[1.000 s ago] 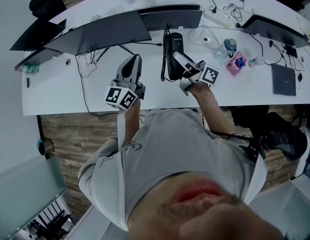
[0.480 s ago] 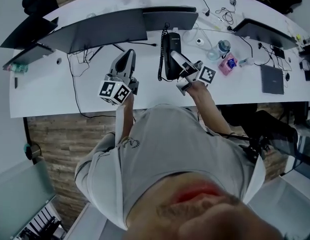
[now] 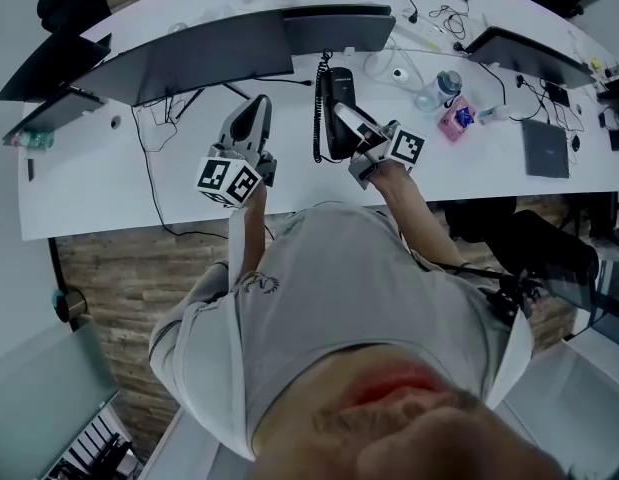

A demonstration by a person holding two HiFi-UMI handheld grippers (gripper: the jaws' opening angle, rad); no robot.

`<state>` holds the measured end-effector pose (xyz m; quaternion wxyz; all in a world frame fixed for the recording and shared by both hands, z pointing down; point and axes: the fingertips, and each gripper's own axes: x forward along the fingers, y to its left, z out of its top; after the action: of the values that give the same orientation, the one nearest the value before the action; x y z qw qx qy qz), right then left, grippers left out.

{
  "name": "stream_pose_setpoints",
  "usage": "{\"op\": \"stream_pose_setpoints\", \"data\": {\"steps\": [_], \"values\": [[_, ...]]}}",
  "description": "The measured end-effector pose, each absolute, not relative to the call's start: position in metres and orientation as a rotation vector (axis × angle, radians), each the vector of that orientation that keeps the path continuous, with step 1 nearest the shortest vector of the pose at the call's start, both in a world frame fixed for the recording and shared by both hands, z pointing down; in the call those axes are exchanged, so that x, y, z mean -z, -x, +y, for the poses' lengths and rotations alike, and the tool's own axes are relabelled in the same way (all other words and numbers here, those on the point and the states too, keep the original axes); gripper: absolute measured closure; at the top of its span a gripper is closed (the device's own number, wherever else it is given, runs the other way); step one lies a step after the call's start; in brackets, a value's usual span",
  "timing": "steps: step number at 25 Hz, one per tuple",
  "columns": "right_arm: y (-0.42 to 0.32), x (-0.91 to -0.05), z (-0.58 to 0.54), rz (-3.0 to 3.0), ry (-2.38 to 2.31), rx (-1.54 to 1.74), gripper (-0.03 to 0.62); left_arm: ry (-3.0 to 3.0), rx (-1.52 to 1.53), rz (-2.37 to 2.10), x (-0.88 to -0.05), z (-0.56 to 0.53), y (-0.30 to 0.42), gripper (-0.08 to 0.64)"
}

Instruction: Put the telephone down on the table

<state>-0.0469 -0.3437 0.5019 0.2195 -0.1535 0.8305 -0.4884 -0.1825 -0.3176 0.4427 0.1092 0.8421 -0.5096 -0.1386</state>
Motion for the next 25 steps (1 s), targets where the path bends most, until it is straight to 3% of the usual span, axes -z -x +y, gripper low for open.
{"op": "stream_pose_setpoints", "data": {"steps": [25], "values": [[0.065, -0.726, -0.328, 2.359, 0.690, 1.729, 0.276, -2.418, 0.374, -1.567, -0.459, -0.308, 0.217, 0.551]]}}
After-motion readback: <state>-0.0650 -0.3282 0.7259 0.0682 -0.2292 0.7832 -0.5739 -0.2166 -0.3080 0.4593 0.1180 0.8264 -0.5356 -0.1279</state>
